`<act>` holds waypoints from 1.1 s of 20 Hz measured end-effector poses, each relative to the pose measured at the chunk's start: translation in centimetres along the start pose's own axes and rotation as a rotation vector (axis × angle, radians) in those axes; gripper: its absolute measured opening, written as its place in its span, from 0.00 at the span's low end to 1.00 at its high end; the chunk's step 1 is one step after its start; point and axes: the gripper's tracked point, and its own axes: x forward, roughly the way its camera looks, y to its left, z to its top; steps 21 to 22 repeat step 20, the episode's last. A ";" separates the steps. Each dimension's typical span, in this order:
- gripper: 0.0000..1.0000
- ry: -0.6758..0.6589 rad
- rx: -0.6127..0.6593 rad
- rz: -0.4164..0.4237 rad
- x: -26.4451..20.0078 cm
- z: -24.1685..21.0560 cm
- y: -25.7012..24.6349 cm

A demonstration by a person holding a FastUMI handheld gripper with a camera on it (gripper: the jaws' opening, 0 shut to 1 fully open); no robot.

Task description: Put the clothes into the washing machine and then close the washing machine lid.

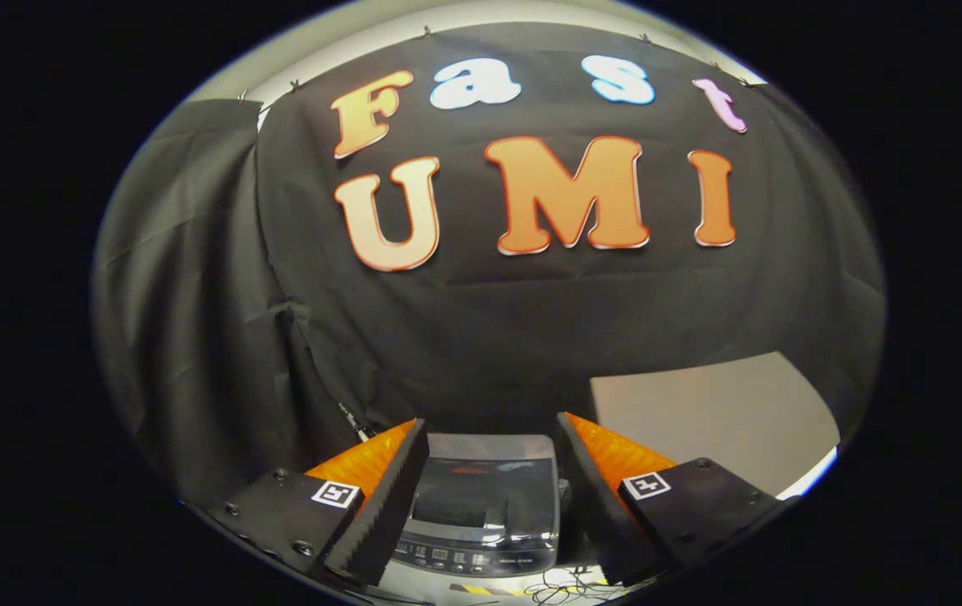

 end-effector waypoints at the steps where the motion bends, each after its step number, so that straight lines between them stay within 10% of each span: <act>1: 0.98 -0.024 0.006 -0.016 -1.4 1.0 -1.4; 12: 0.98 -0.208 0.035 -0.201 -14.5 6.1 -15.2; 22: 0.97 -0.297 -0.031 -0.229 -19.1 7.1 -17.2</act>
